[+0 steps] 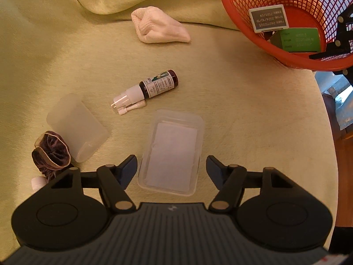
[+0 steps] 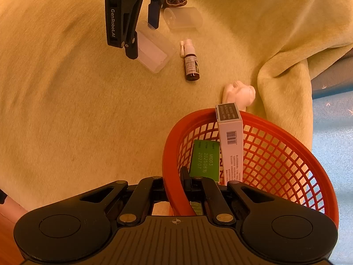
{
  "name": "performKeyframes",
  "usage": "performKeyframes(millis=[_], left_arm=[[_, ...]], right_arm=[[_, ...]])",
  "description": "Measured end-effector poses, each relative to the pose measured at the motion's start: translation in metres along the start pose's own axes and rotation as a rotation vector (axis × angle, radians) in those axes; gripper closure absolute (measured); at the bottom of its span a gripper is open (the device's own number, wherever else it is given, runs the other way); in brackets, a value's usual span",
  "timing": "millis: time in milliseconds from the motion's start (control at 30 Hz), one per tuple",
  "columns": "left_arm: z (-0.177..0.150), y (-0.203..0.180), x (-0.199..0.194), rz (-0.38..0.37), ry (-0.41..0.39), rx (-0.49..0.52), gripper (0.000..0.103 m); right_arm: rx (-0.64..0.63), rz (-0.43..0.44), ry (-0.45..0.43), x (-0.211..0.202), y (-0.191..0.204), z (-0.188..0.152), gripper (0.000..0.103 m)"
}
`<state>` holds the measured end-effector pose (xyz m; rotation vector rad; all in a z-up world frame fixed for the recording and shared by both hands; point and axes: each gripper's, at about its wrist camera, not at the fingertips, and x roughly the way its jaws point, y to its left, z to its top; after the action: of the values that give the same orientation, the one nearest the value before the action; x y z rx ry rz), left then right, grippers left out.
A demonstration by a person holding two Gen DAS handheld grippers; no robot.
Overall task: Organize objects
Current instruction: 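Reach the left tool down and grasp the clear plastic box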
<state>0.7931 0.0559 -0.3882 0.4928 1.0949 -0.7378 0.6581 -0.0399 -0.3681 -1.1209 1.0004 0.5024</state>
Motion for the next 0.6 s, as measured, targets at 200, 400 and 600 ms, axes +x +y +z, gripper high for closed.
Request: performKeyframes(millis=[200,400,600], left_arm=[[0.0,0.0,0.002,-0.008,0.013,-0.01,0.052],[0.004,-0.001,-0.008,0.004,0.021,-0.002,0.052],[0.015,-0.002,-0.03,0.019,0.021,0.03,0.052]], right_arm=[[0.002,0.0,0.001,0.0,0.001,0.0,0.101],[0.0,0.001,0.002,-0.001,0.001,0.0,0.101],[0.0,0.003,0.003,-0.002,-0.001,-0.001,0.101]])
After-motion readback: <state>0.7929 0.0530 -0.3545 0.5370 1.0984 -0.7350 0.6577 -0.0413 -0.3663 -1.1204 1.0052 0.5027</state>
